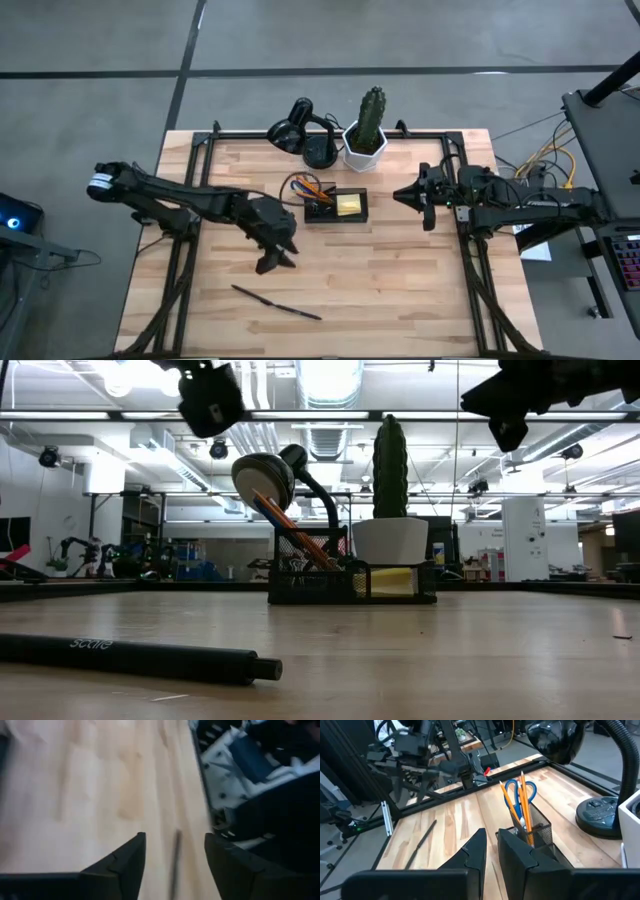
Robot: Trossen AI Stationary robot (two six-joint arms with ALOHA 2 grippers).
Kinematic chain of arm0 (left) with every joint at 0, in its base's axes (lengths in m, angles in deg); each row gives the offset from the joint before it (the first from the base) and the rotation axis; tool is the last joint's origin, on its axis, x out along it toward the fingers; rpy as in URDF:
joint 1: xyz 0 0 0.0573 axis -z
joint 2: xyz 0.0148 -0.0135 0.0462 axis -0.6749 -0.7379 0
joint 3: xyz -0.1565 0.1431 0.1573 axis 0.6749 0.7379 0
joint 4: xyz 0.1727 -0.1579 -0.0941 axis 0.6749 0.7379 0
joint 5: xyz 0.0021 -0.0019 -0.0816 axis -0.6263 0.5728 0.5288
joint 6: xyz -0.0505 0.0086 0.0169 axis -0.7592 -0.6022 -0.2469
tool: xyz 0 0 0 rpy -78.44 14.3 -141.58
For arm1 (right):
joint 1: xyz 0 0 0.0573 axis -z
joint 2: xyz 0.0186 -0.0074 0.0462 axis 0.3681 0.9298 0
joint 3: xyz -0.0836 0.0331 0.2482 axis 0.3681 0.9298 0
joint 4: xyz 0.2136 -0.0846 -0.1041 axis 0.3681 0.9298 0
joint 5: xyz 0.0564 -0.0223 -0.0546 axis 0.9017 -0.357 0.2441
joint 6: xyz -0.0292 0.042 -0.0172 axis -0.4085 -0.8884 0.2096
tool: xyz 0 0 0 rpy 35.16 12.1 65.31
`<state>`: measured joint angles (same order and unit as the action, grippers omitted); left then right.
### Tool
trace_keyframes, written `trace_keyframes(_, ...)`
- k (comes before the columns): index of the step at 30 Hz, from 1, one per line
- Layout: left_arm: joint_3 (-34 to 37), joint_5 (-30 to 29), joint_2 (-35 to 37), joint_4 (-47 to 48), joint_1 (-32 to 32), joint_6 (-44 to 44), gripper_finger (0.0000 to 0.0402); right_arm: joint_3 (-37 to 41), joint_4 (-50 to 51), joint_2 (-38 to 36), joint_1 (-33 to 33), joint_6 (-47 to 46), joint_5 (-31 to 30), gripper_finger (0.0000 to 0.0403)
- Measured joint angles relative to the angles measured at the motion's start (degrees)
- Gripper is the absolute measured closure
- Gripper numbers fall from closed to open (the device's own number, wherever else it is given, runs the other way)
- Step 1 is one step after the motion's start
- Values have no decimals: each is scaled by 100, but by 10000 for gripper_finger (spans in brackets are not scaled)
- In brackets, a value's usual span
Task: Pick and place office supplies into organizer
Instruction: Put the left black pen into the black desk organizer
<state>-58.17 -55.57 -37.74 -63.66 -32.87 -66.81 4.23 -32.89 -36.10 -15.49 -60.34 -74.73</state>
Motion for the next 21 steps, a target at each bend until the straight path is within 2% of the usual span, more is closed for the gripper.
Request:
trace_keyframes(4,-112,197,-156,511,206,-599,205,0,2,0,0,29,0,364)
trace_keyframes(10,-121,129,-251,1021,708,-645,204,1,22,0,0,40,-2,364)
trace_keyframes(21,-110,-693,-960,2397,1827,-431,204,0,42,2,0,45,-2,364)
